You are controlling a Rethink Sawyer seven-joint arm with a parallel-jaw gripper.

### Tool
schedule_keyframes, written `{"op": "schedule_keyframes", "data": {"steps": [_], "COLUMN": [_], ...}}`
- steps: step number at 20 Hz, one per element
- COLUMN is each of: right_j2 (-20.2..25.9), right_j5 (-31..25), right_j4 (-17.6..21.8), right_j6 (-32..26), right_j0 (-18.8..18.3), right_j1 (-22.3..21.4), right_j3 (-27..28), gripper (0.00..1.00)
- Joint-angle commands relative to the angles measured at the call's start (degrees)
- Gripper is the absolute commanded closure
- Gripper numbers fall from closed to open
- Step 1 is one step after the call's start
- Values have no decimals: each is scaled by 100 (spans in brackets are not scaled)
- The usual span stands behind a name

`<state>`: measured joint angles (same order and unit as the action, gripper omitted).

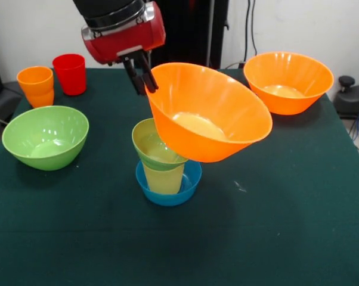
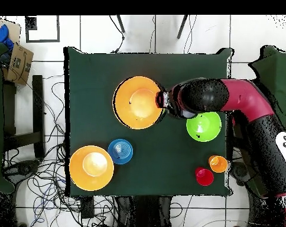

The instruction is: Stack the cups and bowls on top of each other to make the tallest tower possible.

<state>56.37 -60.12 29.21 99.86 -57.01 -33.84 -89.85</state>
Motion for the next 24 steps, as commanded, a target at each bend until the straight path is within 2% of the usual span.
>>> {"op": "schedule_keyframes", "data": {"steps": [1, 5, 9, 14, 24], "right_j2": [114, 150, 205, 87, -108], "right_j5": [-995, -1426, -1576, -1429, -1315], "right_j4": [-396, -616, -735, -440, 106], "right_j6": [-1203, -1275, -1303, -1390, -1770], "right_j0": [311, 400, 412, 403, 161], "right_j1": [-173, -190, -238, -244, -293], "right_j3": [262, 609, 688, 718, 653], "gripper": [100, 100, 100, 100, 100]}}
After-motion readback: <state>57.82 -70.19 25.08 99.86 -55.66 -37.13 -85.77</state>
